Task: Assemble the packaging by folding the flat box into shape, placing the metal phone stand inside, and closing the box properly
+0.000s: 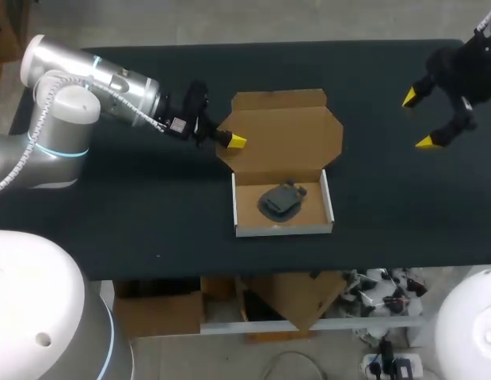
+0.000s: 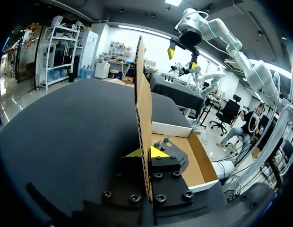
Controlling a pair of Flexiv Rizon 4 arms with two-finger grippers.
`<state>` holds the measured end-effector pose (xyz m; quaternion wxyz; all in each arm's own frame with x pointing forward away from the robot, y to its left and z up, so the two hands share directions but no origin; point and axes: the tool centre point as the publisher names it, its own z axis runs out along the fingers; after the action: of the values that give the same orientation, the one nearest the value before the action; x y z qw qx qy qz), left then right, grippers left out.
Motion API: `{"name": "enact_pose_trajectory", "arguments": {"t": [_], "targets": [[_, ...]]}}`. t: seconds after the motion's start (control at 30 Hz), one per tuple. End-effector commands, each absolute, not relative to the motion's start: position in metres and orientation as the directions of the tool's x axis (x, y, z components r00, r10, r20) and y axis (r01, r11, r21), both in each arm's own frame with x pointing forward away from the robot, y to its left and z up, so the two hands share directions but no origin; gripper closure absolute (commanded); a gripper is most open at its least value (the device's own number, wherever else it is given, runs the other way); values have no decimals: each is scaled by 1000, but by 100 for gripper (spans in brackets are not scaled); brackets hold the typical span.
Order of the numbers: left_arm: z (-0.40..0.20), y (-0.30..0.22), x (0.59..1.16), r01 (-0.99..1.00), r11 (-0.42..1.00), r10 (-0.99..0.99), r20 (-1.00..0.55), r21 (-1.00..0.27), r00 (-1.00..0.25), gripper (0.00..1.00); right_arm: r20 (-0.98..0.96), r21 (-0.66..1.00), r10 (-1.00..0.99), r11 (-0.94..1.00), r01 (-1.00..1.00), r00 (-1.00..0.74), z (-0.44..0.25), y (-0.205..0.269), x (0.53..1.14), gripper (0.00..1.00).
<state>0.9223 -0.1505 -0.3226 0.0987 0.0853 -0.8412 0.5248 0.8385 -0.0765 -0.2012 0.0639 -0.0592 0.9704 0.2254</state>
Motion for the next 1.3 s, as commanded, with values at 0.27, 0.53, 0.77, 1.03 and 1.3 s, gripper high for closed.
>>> {"name": "enact_pose_trajectory", "arguments": {"t": [0.27,0.53,0.77,1.03,1.3], "targets": [[-323,-150,917,-219,439,-39,225,-872,-974,100,-150,423,-91,894,-147,-984,-199,-74,837,0],[-321,-151,913,-176,442,-41,176,-880,-984,100,-152,425,-90,893,-147,-984,-199,-75,836,0],[-320,-149,911,-148,436,-41,145,-888,-989,100,-158,425,-92,892,-152,-983,-197,-74,837,0],[-320,-149,911,-148,436,-41,145,-888,-989,100,-186,379,-68,916,-135,-980,-194,-67,835,0],[-320,-149,911,-148,436,-41,145,-888,-989,100,-212,354,-48,927,-122,-976,-188,-61,835,0]]}}
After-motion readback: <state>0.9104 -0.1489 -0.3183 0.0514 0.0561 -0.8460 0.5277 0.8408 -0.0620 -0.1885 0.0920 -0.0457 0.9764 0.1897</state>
